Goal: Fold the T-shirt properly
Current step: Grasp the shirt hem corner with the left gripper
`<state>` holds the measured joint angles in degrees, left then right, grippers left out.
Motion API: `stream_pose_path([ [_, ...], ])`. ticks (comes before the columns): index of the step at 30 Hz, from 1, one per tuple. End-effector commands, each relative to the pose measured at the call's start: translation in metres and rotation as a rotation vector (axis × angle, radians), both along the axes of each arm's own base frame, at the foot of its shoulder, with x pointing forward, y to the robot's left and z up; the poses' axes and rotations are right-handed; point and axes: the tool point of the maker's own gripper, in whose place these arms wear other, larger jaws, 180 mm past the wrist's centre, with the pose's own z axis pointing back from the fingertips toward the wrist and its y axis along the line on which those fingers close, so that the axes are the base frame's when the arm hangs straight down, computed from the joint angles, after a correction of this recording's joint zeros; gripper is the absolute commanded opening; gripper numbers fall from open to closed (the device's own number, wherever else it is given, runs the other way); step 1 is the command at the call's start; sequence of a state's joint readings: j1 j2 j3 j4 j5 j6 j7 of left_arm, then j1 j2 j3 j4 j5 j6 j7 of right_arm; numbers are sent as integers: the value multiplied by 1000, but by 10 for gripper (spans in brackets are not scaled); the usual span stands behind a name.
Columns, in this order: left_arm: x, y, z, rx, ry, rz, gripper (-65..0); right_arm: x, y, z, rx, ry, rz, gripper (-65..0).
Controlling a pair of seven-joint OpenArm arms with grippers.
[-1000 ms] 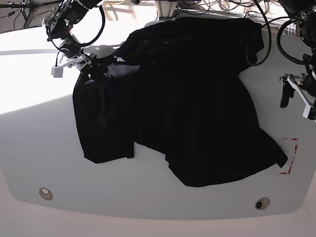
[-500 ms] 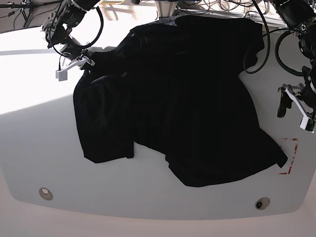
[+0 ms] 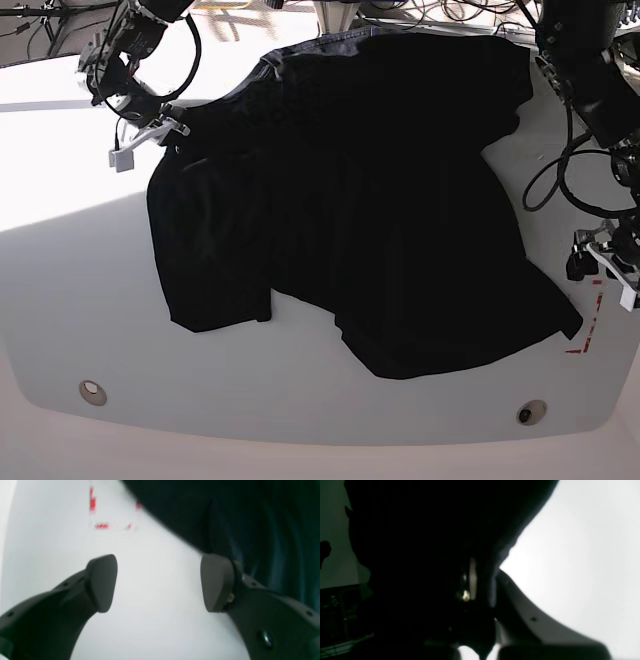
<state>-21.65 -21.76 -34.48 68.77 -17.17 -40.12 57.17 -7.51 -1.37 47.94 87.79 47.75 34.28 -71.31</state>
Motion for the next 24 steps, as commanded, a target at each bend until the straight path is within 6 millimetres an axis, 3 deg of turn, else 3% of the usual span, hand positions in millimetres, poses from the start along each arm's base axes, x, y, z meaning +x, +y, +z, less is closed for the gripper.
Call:
stream_pose_path([
  [1, 23, 10, 16, -45, -82, 28, -158, 16, -6, 21, -36, -86, 5, -650],
  [15, 79, 7, -6, -261, -182, 171, -157, 24, -11, 32, -80, -111, 33, -650],
  [19, 89, 7, -9, -315, -211, 227, -157, 28, -20, 36, -104, -122, 37, -650],
  [24, 92, 24, -15, -317, -214, 334, -121, 28, -31, 40, -138, -122, 42, -650],
])
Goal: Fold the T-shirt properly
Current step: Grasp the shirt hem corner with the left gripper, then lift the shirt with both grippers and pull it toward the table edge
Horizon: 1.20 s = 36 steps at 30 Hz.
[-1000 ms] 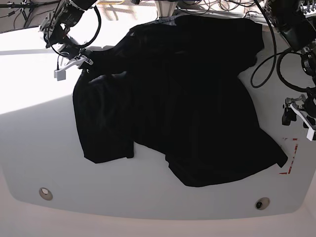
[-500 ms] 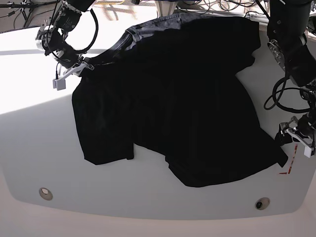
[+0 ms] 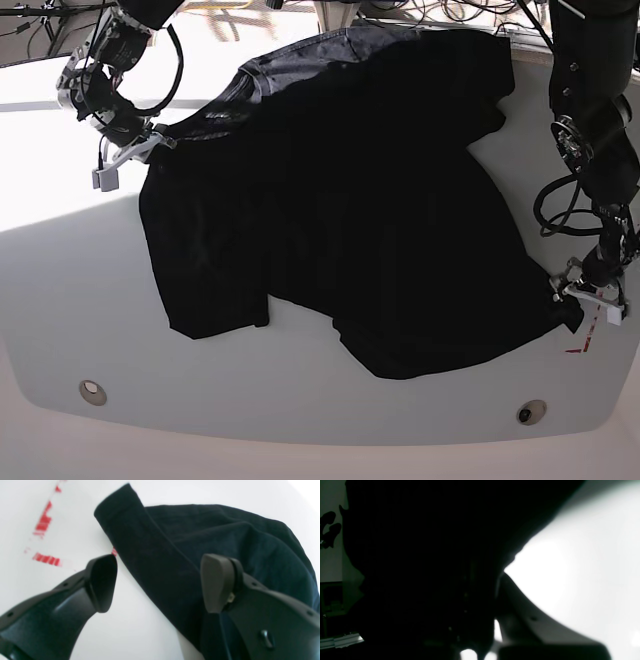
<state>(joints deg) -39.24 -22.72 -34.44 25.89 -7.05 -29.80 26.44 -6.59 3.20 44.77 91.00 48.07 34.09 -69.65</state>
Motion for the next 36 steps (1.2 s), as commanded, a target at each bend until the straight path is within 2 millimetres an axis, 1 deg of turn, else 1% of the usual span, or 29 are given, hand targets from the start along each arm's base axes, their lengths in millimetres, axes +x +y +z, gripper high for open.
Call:
stream_pose_path([
  [1, 15, 27, 30, 30, -81, 96, -106, 7, -14, 14, -35, -43, -4, -650],
  [5, 12, 40, 23, 31, -63, 185, -72, 8, -23, 17, -61, -43, 0, -650],
  [7, 10, 44, 20, 35, -55, 211, -68, 8, -27, 18, -72, -43, 1, -650],
  [11, 10, 41, 17, 31, -48, 211, -68, 7, -32, 20, -88, -44, 2, -650],
  [12, 11, 37, 14, 32, -40, 200, -68, 8, -33, 21, -90, -45, 2, -650],
  [13, 14, 27, 10, 30, -28, 179, -68, 7, -33, 21, -91, -45, 3, -650],
  [14, 14, 23, 8, 29, -24, 170, -68, 7, -33, 21, -91, -45, 3, -650],
  [17, 20, 3, 1, 29, -10, 128, -67, 6, -33, 21, -94, -46, 5, -650],
  [21, 26, -18, -6, 15, -12, 101, -67, 5, -33, 20, -96, -43, 9, -650],
  [25, 29, -34, -10, -3, -11, 83, -67, 1, -33, 17, -99, -30, 14, -650],
  [26, 31, -43, -13, -15, -10, 72, -67, -1, -36, 17, -109, -26, 16, -650],
  [29, 33, -53, -15, -27, -9, 62, -68, -2, -41, 18, -123, -22, 23, -650],
  [31, 34, -58, -16, -33, -9, 57, -68, -2, -38, 18, -127, -18, 39, -650],
  [36, 32, -59, -19, -32, -2, 55, -71, 1, -40, 25, -165, -32, 61, -650],
])
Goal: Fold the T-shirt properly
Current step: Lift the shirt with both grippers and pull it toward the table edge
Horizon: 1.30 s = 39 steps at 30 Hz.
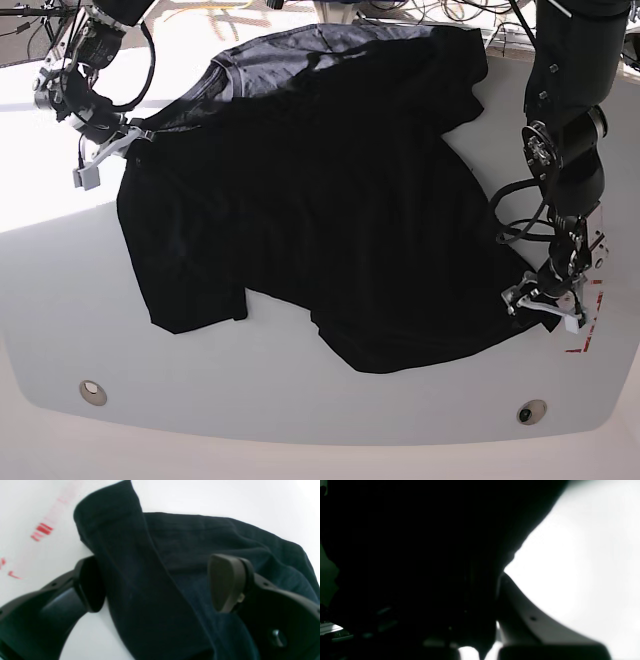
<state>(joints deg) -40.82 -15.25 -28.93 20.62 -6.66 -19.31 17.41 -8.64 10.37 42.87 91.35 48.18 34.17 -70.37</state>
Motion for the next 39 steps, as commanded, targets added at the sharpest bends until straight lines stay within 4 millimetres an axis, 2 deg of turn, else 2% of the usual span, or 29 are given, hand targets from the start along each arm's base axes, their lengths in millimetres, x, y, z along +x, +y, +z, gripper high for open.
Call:
stream_pose_path([
  [1, 8, 3, 13, 1, -21, -3, -72, 12, -7, 23, -43, -79, 10, -650],
  [3, 7, 3, 12, 0, -19, -5, -99, 13, -8, 26, -52, -86, 13, -650],
  [5, 7, 2, 12, 0, -20, -6, -156, 13, -8, 26, -55, -87, 16, -650],
  [6, 6, 2, 11, 0, -18, -6, -226, 14, -8, 26, -59, -86, 22, -650],
  [8, 6, 3, 11, 0, -18, -5, -328, 14, -8, 26, -59, -86, 22, -650],
  [9, 6, 3, 11, 1, -17, -3, -411, 14, -8, 26, -59, -86, 22, -650],
  [10, 6, 3, 11, 0, -17, -2, -450, 14, -8, 26, -59, -86, 22, -650],
  [11, 6, 3, 11, 0, -17, -2, -533, 14, -7, 26, -59, -85, 28, -650],
  [13, 6, 3, 10, -1, -15, -3, -640, 15, -9, 27, -66, -86, 32, -650],
  [21, 0, 0, 10, 16, 9, -59, -650, 21, -31, 42, -142, -98, 51, -650],
  [26, 2, 7, 55, 124, -55, -166, -650, 42, -54, 69, -225, -146, 72, -650],
  [29, -8, 15, 80, 229, -69, -202, -650, 59, -62, 87, -274, -176, 104, -650],
  [35, -18, 3, 130, 370, -149, -226, -650, 93, -78, 118, -317, -232, 120, -650],
  [39, -32, 1, 162, 467, -178, -227, -650, 120, -84, 141, -324, -274, 124, -650],
])
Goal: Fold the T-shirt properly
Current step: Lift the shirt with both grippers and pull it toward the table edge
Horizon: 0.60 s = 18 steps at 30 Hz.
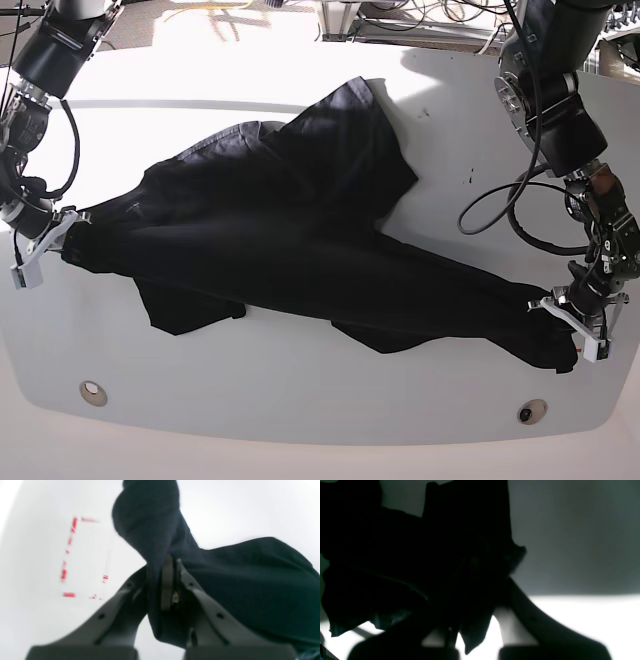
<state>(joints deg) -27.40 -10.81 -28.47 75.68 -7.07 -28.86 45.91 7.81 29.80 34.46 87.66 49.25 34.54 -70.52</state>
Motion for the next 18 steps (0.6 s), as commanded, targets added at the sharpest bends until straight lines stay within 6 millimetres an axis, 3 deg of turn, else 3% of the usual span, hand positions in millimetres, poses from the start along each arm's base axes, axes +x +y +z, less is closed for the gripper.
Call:
stream_pose_path([
  [1, -2, 2, 34, 57, -62, 1, -650, 26, -13, 36, -33, -81, 2, -650],
  [5, -10, -14, 65, 98, -125, -4, -650, 53, -16, 61, -43, -113, 23, -650],
  [12, -19, -24, 107, 162, -218, 1, -650, 84, -11, 104, -80, -181, 65, -650],
  [17, -13, -36, 145, 206, -308, -22, -650, 107, -8, 149, -127, -244, 99, -650],
  [18, -12, -39, 162, 216, -349, -23, -650, 114, -7, 161, -137, -257, 106, -650],
])
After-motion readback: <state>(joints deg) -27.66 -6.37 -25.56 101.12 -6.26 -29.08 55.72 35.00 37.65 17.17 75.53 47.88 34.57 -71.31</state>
